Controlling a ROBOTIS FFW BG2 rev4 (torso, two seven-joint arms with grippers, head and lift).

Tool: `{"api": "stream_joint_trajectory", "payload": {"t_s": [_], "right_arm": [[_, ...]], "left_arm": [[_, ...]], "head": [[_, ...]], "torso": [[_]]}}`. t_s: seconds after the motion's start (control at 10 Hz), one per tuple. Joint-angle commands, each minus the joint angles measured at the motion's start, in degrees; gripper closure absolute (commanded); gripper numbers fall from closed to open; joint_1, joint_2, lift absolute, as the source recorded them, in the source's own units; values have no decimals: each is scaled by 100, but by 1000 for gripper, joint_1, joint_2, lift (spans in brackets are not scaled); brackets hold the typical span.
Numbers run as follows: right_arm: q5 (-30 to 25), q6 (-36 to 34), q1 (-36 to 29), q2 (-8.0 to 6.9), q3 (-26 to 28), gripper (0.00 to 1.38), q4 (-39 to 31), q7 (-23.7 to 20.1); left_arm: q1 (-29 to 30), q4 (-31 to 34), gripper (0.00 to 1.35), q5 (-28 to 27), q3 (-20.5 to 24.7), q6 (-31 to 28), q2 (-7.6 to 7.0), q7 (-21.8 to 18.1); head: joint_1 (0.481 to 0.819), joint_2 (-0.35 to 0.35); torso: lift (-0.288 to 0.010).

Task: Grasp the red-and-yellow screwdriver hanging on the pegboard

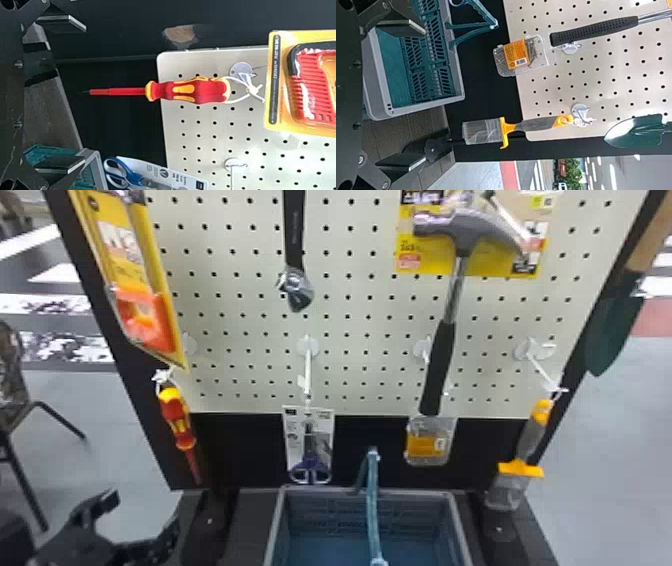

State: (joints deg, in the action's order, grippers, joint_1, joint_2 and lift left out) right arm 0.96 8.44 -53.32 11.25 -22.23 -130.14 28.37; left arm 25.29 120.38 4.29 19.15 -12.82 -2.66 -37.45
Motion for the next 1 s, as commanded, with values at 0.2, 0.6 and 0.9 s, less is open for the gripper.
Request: {"api": "stream_joint_trajectory", "payload": {"t_s": [0.2, 0.6, 0.9], "right_arm": [[-26, -18, 50, -26, -1, 177, 27, -77], [-35, -35, 87, -35, -1, 177, 41, -130], [-44, -44, 99, -44, -1, 177, 55, -148]], "left_arm": [[-1099, -528, 139, -121, 45, -239, -367, -544], [-2354, -1428, 139, -191, -104, -626, -807, -1633], [-2772, -1695, 139, 90, -333, -872, -947, -2170]], "head": [[549, 0], [549, 0], [549, 0]], "torso": [[-100], [-100], [-100]]}}
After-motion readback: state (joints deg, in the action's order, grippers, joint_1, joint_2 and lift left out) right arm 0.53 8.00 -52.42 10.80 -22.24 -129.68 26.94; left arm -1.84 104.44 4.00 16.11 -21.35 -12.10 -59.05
